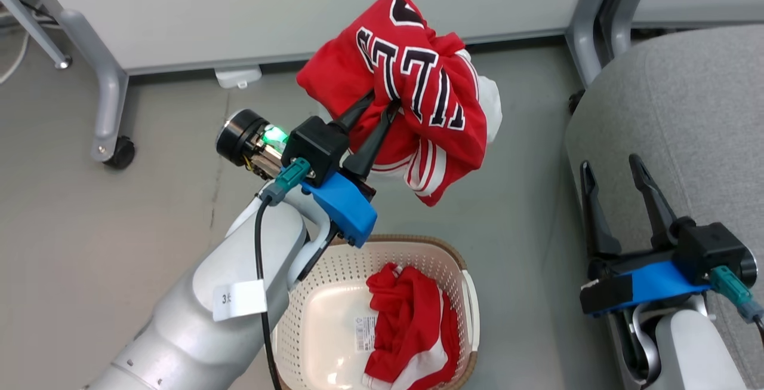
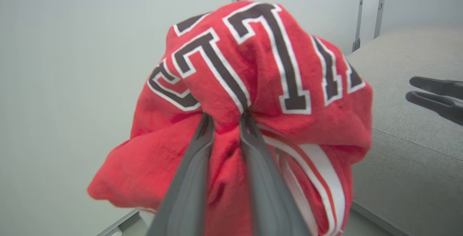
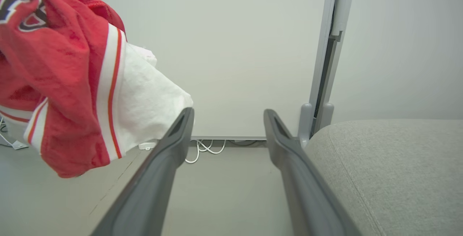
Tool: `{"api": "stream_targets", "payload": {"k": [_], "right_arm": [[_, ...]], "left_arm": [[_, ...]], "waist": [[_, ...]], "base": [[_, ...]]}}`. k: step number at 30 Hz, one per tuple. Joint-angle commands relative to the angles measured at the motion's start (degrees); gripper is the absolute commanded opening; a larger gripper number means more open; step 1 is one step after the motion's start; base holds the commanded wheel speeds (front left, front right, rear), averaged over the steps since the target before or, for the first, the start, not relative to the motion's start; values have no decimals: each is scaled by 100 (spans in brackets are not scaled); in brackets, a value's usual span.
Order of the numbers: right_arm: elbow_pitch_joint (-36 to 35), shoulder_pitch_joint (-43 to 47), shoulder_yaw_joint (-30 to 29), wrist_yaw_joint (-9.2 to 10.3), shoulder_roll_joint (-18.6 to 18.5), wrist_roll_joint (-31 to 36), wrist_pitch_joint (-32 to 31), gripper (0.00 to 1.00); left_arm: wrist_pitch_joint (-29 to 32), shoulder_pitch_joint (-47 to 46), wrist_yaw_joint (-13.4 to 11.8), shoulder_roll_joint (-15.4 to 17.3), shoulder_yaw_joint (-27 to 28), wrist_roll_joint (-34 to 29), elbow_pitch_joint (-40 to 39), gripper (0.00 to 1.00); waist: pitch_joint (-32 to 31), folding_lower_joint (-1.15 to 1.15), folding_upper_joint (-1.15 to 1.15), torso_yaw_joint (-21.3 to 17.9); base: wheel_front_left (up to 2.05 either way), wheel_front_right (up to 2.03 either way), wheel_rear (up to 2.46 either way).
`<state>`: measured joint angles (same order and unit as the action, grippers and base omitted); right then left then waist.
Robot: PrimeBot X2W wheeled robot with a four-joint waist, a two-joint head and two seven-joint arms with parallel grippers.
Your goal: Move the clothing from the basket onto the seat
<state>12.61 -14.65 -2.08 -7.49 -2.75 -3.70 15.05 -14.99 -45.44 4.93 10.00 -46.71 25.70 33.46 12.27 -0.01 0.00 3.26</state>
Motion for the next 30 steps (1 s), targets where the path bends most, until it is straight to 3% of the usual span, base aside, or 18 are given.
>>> {"api": "stream_targets", "payload": {"k": [1, 14, 30], "right_arm": [[22, 146, -14, -1, -25, -42, 21, 100], [50, 433, 143, -1, -25, -3, 21, 100], [-70, 64, 1485, -1, -26, -1, 20, 100]], "left_arm": [[-29, 106, -2, -10, 64, -17, -47, 0], [-29, 359, -32, 22, 48, 19, -145, 0], [-27, 357, -71, 41, -39, 60, -178, 0]], "waist": [[-167, 1, 0, 19], [-520, 1, 0, 54], [-519, 1, 0, 150]], "base": [[0, 0, 0], [0, 0, 0], [0, 0, 0]]}}
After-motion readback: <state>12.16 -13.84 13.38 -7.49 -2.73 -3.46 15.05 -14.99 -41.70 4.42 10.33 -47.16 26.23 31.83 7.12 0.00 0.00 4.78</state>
